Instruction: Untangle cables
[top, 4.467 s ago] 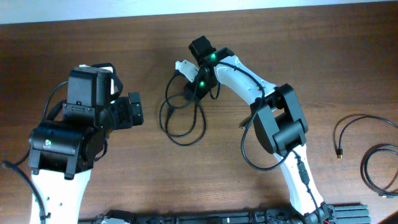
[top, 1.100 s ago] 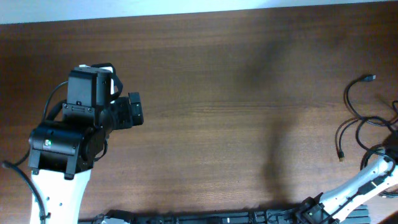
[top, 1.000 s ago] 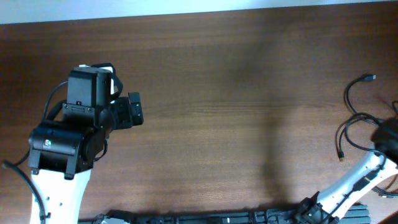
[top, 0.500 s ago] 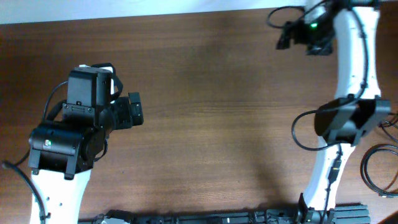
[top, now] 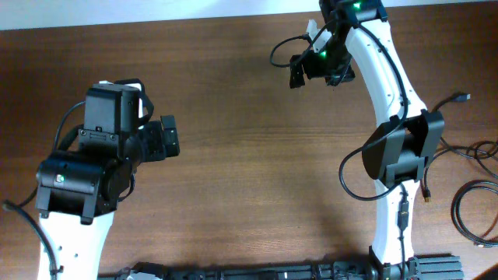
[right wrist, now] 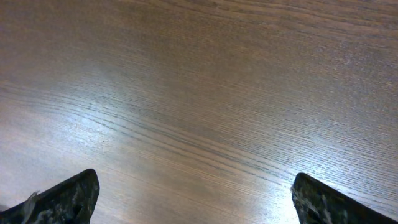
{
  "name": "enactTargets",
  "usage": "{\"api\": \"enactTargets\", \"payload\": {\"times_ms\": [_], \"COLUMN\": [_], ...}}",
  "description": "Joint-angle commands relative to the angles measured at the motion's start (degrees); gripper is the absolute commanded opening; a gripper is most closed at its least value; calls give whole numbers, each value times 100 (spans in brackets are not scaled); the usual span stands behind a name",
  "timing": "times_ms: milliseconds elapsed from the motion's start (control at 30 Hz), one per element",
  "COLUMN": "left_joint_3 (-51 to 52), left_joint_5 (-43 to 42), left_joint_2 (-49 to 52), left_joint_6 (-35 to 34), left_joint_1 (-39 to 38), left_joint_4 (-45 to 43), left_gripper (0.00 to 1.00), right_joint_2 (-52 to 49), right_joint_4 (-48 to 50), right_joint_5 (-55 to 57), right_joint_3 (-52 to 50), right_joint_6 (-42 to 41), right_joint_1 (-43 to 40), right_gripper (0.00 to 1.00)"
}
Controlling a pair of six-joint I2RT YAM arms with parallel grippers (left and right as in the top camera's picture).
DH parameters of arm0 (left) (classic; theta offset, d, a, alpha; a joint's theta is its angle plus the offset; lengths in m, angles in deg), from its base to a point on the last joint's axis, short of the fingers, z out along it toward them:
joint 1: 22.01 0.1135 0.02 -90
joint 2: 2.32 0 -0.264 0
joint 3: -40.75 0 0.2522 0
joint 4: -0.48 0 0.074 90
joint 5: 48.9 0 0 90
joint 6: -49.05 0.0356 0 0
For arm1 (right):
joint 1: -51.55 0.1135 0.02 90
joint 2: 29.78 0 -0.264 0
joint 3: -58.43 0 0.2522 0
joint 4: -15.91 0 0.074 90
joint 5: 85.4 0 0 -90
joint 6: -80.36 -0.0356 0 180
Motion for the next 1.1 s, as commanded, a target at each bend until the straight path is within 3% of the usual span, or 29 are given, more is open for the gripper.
{"api": "enactTargets", "payload": {"times_ms": [0,500,633,733,933,1067], "left_joint_3": [-37,-35,483,1497,4424,6236], "left_joint_5": [44,68,37,-166,-968,-1381], "left_joint_2": [-46,-83,-553,-1228,-3067,-4282], "left_joint_6": [50,52,48,50,50,50], "left_joint_1": [15,17,186,358,691,691], "left_joint_4": [-7,297,262,-479,-2909,-5438], "left_gripper": [99,99,99,99,99,99], "right_joint_2": [72,72,72,72,72,72], "right_joint_4": [17,17,17,17,17,17], "right_joint_5": [50,50,50,50,50,50], "right_joint_3": [-28,-28,-28,-28,-28,-28], "right_joint_6": [59,59,59,57,59,59], "right_joint_1": [0,0,0,0,0,0], "right_gripper": [98,98,98,98,98,98]}}
